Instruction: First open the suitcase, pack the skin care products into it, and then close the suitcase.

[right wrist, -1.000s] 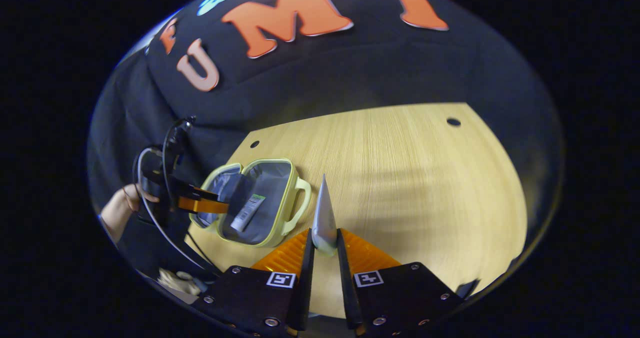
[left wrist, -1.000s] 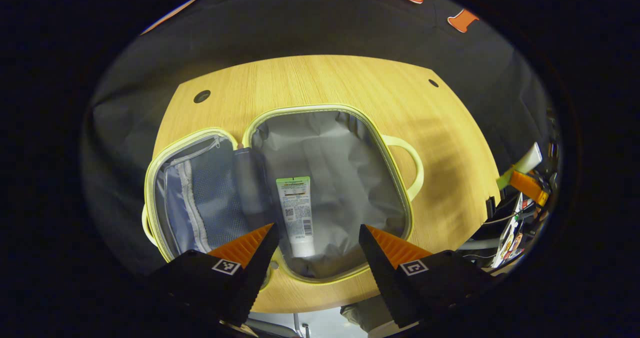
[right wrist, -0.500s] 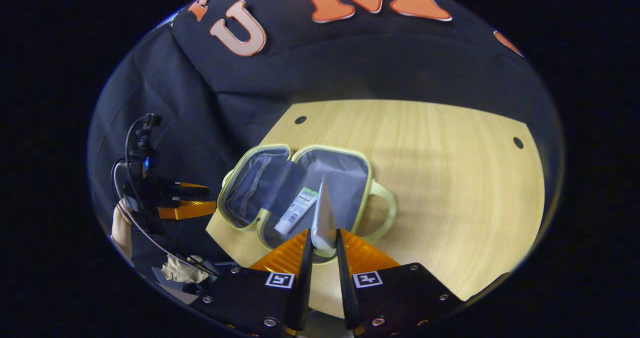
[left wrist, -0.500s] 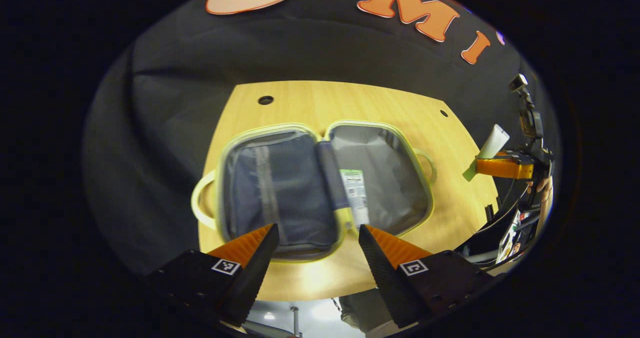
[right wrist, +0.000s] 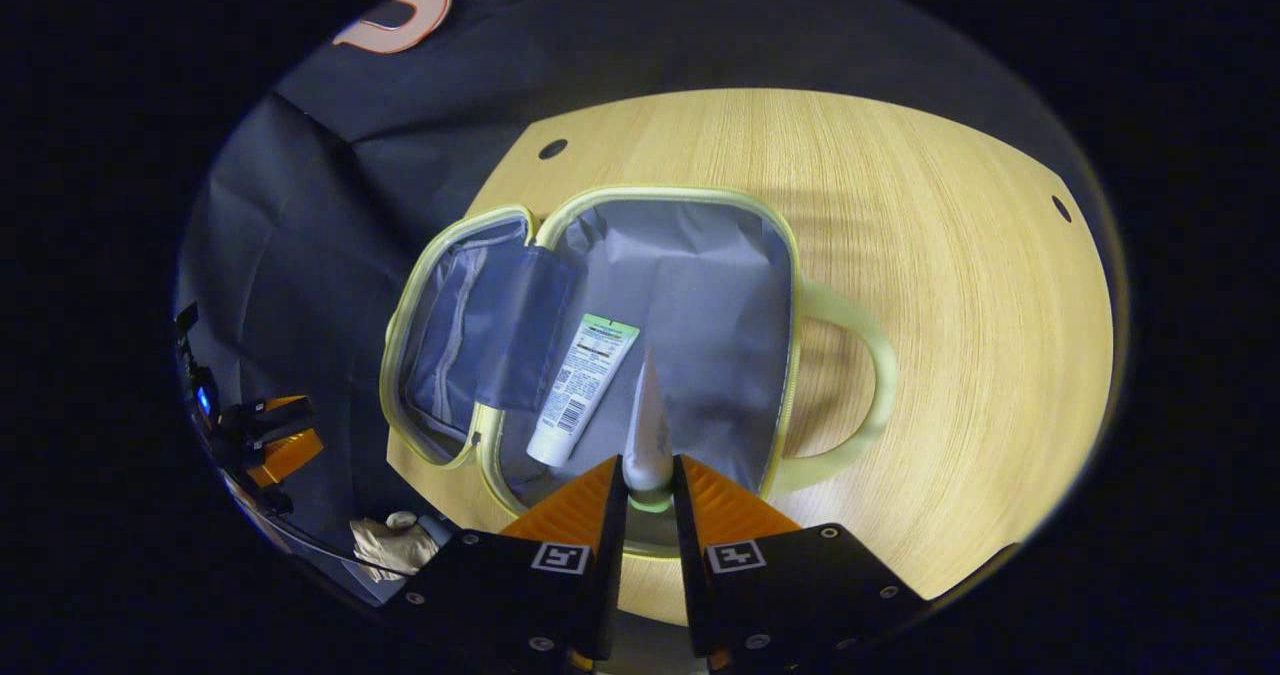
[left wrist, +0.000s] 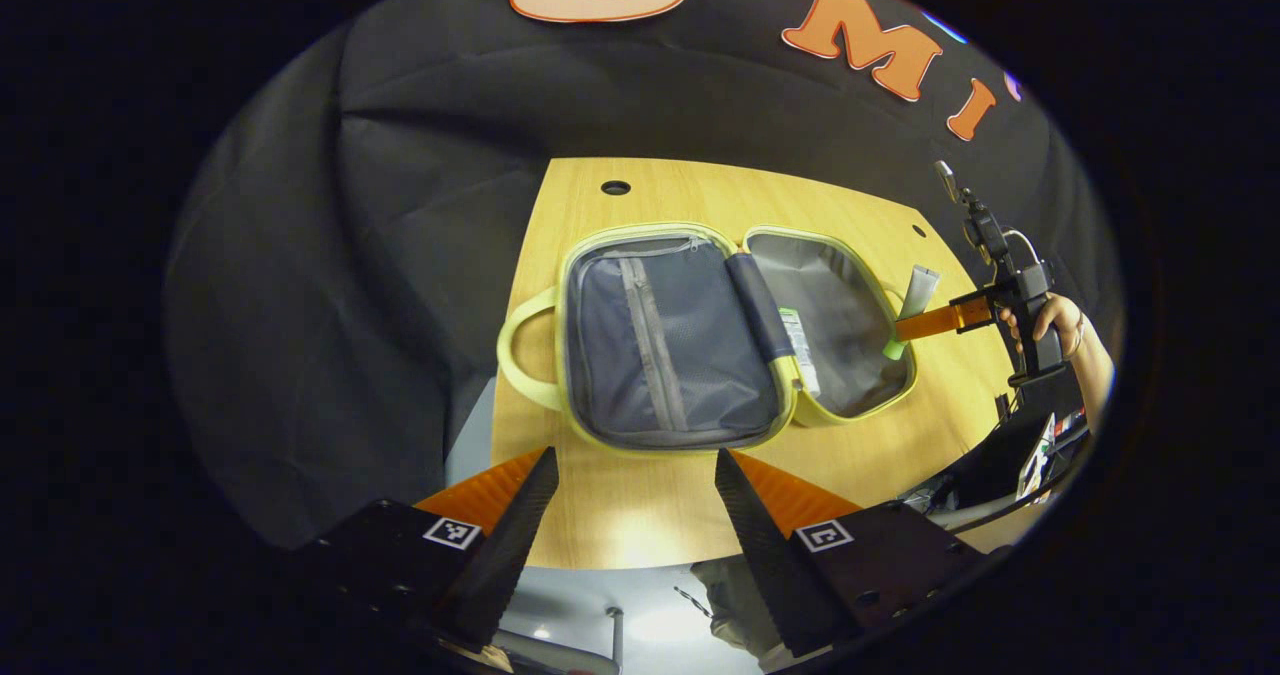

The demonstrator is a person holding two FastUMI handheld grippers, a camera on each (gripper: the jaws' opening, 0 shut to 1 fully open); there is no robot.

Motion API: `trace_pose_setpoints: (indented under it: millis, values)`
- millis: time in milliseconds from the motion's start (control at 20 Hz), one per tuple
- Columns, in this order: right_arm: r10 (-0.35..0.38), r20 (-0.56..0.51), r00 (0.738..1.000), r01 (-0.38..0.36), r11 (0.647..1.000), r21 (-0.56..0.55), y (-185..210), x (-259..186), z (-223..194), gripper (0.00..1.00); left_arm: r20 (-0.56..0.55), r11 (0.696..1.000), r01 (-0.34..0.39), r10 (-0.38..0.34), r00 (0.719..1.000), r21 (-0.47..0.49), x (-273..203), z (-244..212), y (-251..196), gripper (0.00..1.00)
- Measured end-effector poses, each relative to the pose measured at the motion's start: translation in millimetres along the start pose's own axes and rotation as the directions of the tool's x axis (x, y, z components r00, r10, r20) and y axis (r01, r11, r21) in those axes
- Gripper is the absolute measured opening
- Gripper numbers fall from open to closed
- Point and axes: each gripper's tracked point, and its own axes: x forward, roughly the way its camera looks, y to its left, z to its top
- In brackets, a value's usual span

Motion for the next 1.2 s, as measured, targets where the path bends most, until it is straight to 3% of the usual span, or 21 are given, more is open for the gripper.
trace_pose_setpoints:
  millis: [50, 100, 200, 250, 300, 350, 450, 700, 900, 1000, 1100, 1200]
  values:
    - [-0.001, -0.002, 1.0, 0.001, 1.0, 0.005, 1.4, 1.1, 0.0, 0.26, -0.001, 1.0, -0.009, 0.009, 1.0, 0.0, -2.5, -2.3, 3.2, 0.98]
    - [-0.006, -0.001, 1.0, 0.006, 1.0, 0.013, 0.4, 3.4, 1.8, 0.41, -0.003, 1.0, -0.017, 0.017, 1.0, -0.006, -4.0, -5.0, 7.3, 0.98]
    - [-0.008, 0.01, 1.0, 0.008, 1.0, 0.025, 1.4, 4.1, 6.2, 0.36, -0.002, 1.0, -0.017, 0.017, 1.0, -0.017, -1.8, -6.0, 10.1, 0.98]
    - [-0.009, 0.02, 1.0, 0.009, 1.0, 0.026, 0.6, 3.7, 7.7, 0.57, 0.001, 1.0, -0.017, 0.017, 1.0, -0.022, -1.0, -5.2, 11.1, 0.98]
    - [-0.014, 0.029, 0.999, 0.013, 1.0, 0.024, -3.6, 1.5, 9.0, 0.6, 0.007, 1.0, -0.017, 0.017, 1.0, -0.026, 3.0, -3.8, 12.6, 0.98]
    - [-0.022, 0.043, 0.999, 0.021, 1.0, 0.017, -8.0, -3.8, 11.1, 0.82, 0.011, 0.999, -0.016, 0.016, 1.0, -0.034, 7.4, -3.0, 13.1, 0.98]
    - [-0.029, 0.091, 0.995, 0.03, 1.0, -0.002, -7.7, -8.2, 17.1, 0.95, 0.014, 0.998, -0.01, 0.011, 1.0, -0.063, 16.3, -3.4, 17.7, 0.98]
    - [0.013, 0.26, 0.965, -0.008, 1.0, -0.02, 9.1, -25.2, 39.8, 0.96, 0.019, 0.984, 0.0, 0.003, 1.0, -0.18, 38.8, -6.3, 53.9, 0.98]
    - [0.015, 0.299, 0.954, -0.011, 1.0, -0.016, 12.3, -34.4, 44.1, 0.96, 0.064, 0.951, 0.015, 0.005, 0.998, -0.308, 68.6, 2.0, 96.9, 0.98]
    - [0.009, 0.303, 0.953, -0.005, 1.0, -0.013, 11.5, -38.4, 42.8, 0.96, 0.117, 0.899, 0.1, -0.055, 0.992, -0.426, 85.8, 11.3, 102.1, 0.98]
    - [0.001, 0.308, 0.951, 0.002, 1.0, -0.009, 10.9, -42.3, 41.4, 0.96, 0.181, 0.823, 0.193, -0.112, 0.977, -0.535, 106.3, 24.4, 104.2, 0.98]
    - [-0.004, 0.324, 0.946, 0.006, 1.0, -0.004, 11.4, -47.7, 41.4, 0.96, 0.201, 0.778, 0.218, -0.121, 0.972, -0.589, 125.3, 27.9, 117.9, 0.96]
